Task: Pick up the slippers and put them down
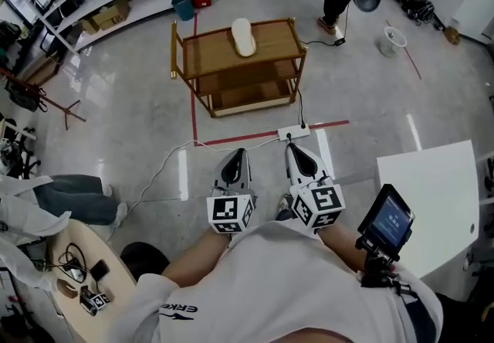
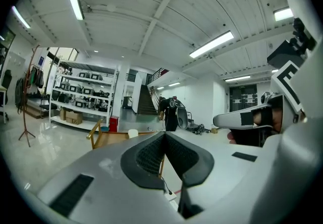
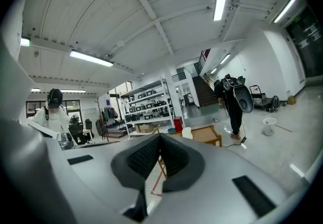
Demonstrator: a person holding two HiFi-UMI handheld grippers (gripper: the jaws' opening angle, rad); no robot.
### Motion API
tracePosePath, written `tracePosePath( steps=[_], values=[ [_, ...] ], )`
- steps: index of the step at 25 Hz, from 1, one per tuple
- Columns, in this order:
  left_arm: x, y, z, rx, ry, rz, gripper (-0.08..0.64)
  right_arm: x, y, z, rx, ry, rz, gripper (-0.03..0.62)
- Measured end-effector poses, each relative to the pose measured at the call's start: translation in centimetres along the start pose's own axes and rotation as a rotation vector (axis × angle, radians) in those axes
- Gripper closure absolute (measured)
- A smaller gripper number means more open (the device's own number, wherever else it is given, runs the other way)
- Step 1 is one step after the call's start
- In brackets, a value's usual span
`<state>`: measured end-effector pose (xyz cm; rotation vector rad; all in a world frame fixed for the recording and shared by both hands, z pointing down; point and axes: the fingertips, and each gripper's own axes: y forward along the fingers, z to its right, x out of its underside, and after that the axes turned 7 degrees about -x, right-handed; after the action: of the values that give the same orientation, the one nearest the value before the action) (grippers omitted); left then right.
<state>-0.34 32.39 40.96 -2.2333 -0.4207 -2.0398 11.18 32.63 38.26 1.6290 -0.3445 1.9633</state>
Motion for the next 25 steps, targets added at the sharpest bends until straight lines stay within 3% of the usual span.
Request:
tracePosePath(
  steps=[12, 18, 25],
  values=[
    [-0.1, 11.0, 2.1, -0.108, -0.004, -0.041, 0.558, -1.7, 6.5, 10.2, -0.094, 0.049, -0.031, 0.589],
    [1.0, 13.5, 1.2, -0.117, -0.001, -0.072, 0.557, -0.9, 8.9, 12.4, -0.090, 0.095, -0.044, 0.589],
    [0.7, 18.5, -1.7, -0.111, -0.028, -0.073, 0.557, -2.0, 14.4, 14.4, -0.075, 0.084, -0.064, 0.589]
  ],
)
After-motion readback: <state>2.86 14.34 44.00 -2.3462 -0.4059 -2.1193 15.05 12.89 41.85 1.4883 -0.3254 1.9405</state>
